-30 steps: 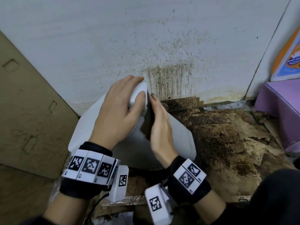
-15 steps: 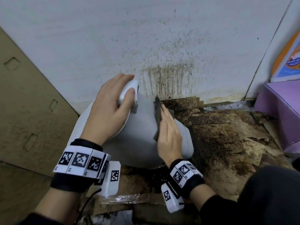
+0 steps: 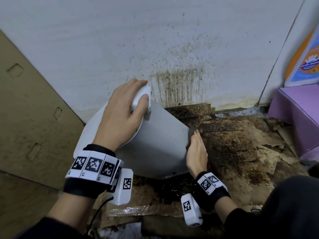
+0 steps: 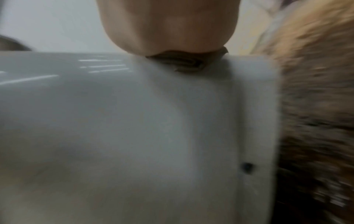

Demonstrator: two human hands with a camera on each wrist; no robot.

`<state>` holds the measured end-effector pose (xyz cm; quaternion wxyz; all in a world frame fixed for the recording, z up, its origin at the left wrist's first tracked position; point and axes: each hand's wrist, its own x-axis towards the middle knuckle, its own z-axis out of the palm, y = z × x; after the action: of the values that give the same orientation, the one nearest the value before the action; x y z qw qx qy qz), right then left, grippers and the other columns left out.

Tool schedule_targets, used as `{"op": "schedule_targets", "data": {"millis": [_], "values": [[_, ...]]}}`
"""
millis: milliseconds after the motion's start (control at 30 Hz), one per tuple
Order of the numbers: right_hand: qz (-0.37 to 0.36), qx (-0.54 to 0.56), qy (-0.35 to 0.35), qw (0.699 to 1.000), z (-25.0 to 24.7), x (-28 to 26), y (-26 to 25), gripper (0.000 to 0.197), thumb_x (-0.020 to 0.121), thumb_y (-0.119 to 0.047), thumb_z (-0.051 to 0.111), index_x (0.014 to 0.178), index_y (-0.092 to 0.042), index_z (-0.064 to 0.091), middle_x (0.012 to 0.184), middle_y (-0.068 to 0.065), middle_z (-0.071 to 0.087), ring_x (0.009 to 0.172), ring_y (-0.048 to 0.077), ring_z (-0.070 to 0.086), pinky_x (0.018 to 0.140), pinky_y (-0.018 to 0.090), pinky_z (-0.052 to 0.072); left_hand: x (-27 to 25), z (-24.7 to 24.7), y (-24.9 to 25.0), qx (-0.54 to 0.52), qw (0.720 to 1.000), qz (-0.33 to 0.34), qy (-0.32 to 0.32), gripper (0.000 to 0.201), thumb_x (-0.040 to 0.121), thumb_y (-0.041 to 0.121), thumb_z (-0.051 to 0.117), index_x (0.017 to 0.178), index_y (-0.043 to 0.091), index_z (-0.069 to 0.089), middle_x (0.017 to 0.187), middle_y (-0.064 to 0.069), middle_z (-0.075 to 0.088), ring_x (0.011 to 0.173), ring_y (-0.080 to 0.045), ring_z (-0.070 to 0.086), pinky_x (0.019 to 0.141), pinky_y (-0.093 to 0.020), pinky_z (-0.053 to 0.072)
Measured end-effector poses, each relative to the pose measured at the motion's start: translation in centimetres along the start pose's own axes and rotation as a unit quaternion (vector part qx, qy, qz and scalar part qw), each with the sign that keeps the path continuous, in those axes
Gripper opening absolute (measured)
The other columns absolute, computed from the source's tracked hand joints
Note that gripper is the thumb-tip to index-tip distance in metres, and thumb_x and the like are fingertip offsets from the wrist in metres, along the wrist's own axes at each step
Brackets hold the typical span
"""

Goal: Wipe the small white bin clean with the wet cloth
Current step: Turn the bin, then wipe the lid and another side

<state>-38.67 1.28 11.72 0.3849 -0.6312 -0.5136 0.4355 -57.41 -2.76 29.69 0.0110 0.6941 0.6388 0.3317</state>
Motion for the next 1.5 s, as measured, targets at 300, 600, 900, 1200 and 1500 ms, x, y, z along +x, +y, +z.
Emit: {"op": "schedule_targets", "data": {"millis": [300,600,900,1200,1500], "values": [[-0.290,0.050,-0.115,0.949,3.4,-3.6,-10.5,0.053,0.109,-0.028,0.024,0.162,-0.026,0.027,0.170,-0.012,0.023,0.156,-0.003,0.014,0.128,0.025,0.013,0.0,0.1,-0.1,0.002,1.000,0.011,0.011,0.043,0.105,0.035,0.042,0.144,0.022,0.052,0.146,0.006,0.053,0.138,-0.011,0.042,0.113,-0.024,0.030],[-0.175,0.012,-0.090,0.980,1.1,1.5,-2.6,0.050,0.108,-0.027,0.028,0.156,-0.020,0.043,0.162,-0.006,0.042,0.150,0.005,0.032,0.125,0.026,0.020,-0.4,-0.7,-1.0,-0.009,1.000,0.000,0.010,0.041,0.108,0.035,0.043,0.146,0.025,0.051,0.146,0.012,0.052,0.139,-0.007,0.041,0.110,-0.012,0.026],[-0.018,-0.025,-0.076,0.997,-0.7,4.1,2.0,0.050,0.109,-0.030,0.026,0.155,-0.023,0.042,0.159,-0.002,0.043,0.149,0.018,0.033,0.123,0.043,0.026,-0.2,-0.5,-0.8,-0.004,1.000,-0.004,-0.008,0.042,0.107,0.037,0.044,0.147,0.028,0.049,0.150,0.011,0.048,0.140,-0.008,0.039,0.113,-0.022,0.028],[-0.173,0.076,-0.145,0.971,2.2,-0.3,-7.7,0.052,0.110,-0.028,0.024,0.161,-0.028,0.029,0.169,-0.012,0.024,0.153,-0.003,0.017,0.130,0.034,0.015,-0.1,-0.1,0.0,0.005,1.000,0.015,-0.012,0.046,0.105,0.040,0.044,0.147,0.023,0.049,0.148,0.007,0.050,0.139,-0.008,0.039,0.115,-0.025,0.029],[-0.285,0.001,-0.077,0.955,2.3,-0.8,-5.0,0.058,0.105,-0.036,0.025,0.161,-0.023,0.035,0.166,-0.011,0.033,0.154,0.000,0.025,0.127,0.024,0.019,-0.2,-0.5,-0.5,-0.002,1.000,0.010,-0.002,0.044,0.105,0.039,0.044,0.146,0.024,0.050,0.148,0.009,0.050,0.138,-0.007,0.039,0.111,-0.017,0.026]]}}
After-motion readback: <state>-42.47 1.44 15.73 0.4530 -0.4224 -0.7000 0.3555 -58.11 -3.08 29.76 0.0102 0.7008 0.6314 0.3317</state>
